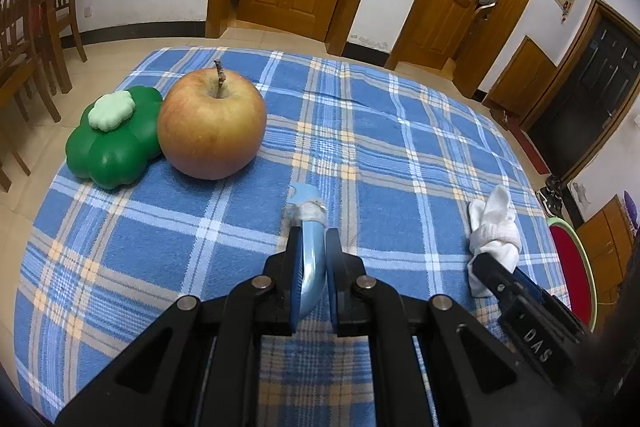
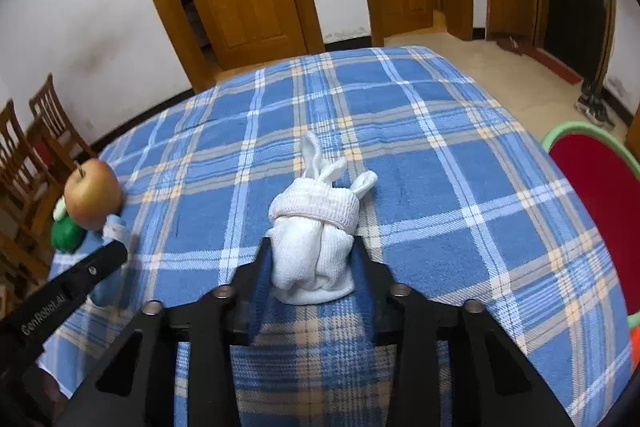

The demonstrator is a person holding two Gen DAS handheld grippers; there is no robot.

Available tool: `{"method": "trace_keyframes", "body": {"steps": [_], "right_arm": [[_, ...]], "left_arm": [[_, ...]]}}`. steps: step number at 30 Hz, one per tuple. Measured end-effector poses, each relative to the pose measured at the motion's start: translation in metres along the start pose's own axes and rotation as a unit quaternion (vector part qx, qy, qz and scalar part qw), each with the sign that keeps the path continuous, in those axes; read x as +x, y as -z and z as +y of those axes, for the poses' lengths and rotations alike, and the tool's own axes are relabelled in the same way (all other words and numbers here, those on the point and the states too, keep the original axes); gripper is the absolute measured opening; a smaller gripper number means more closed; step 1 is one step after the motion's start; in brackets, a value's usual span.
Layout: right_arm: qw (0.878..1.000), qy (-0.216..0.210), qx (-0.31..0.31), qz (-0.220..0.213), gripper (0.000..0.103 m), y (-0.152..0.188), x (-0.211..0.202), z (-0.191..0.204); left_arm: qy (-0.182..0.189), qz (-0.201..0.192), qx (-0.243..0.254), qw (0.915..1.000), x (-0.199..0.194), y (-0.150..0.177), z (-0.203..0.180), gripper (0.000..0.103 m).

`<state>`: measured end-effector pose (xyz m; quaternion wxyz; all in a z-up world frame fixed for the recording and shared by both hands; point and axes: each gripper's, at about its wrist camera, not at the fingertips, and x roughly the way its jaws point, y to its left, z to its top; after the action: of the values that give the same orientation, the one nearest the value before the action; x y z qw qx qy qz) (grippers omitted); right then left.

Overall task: Collect trash
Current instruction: 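Grasp the white cloth bundle with the right tool while the left tool holds the blue toy, then carry the blue toy and white bundle over the red bucket with both tools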

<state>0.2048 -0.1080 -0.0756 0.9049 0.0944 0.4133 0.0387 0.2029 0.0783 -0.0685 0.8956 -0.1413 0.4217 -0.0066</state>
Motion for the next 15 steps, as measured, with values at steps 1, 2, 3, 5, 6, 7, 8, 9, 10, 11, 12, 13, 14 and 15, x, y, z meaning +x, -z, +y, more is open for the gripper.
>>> {"method": "trace_keyframes", "body": {"steps": [1, 2, 3, 5, 6, 7, 8, 9, 10, 11, 12, 13, 14, 15], "right_arm": [[1.0, -0.004, 0.005, -0.001, 0.028, 0.0, -0.001, -0.002], [1.0, -0.008, 0.008, 0.0, 0.027, 0.0, -0.002, -0.004], [1.0, -0.013, 0.011, 0.001, 0.026, 0.0, -0.003, -0.006], [0.999, -0.025, 0.022, 0.003, 0.026, -0.001, -0.007, -0.01], [0.999, -0.027, 0.025, 0.002, 0.026, -0.001, -0.011, -0.012], [0.999, -0.029, 0.025, 0.0, 0.026, -0.002, -0.015, -0.014], [0.999, -0.032, 0.024, -0.003, 0.026, -0.002, -0.021, -0.016], [0.999, -0.035, 0.023, -0.006, 0.026, -0.003, -0.026, -0.018], [0.999, -0.037, 0.023, -0.009, 0.026, -0.003, -0.032, -0.02], [0.999, -0.038, 0.023, -0.013, 0.026, -0.002, -0.037, -0.023], [0.999, -0.039, 0.025, -0.018, 0.026, -0.002, -0.045, -0.027], [0.999, -0.039, 0.027, -0.022, 0.026, -0.002, -0.051, -0.032], [0.998, -0.038, 0.03, -0.026, 0.026, -0.002, -0.057, -0.037], [0.998, -0.037, 0.032, -0.03, 0.026, -0.001, -0.063, -0.041]], "left_arm": [[0.0, 0.0, 0.002, 1.0, 0.0, 0.0, -0.001, 0.009], [0.0, -0.001, 0.004, 1.0, 0.001, 0.0, -0.001, 0.009], [-0.001, -0.001, 0.006, 1.0, 0.001, 0.001, -0.002, 0.009], [0.001, -0.001, 0.009, 1.0, 0.002, 0.002, -0.004, 0.009], [0.001, -0.002, 0.01, 0.9999, 0.002, 0.002, -0.004, 0.009], [0.0, -0.003, 0.01, 0.9999, 0.001, 0.002, -0.004, 0.009], [-0.002, -0.005, 0.012, 0.9999, 0.001, 0.002, -0.005, 0.009], [-0.002, -0.006, 0.013, 0.9999, 0.002, 0.002, -0.006, 0.009], [-0.002, -0.005, 0.014, 0.9999, 0.002, 0.003, -0.006, 0.009], [0.001, -0.003, 0.016, 0.9999, 0.003, 0.003, -0.007, 0.009], [0.003, -0.002, 0.017, 0.9998, 0.003, 0.004, -0.008, 0.009], [0.004, -0.002, 0.02, 0.9998, 0.003, 0.004, -0.01, 0.009], [0.005, -0.003, 0.025, 0.9997, 0.003, 0.005, -0.012, 0.009], [0.005, -0.005, 0.029, 0.9996, 0.002, 0.005, -0.014, 0.009]]}}
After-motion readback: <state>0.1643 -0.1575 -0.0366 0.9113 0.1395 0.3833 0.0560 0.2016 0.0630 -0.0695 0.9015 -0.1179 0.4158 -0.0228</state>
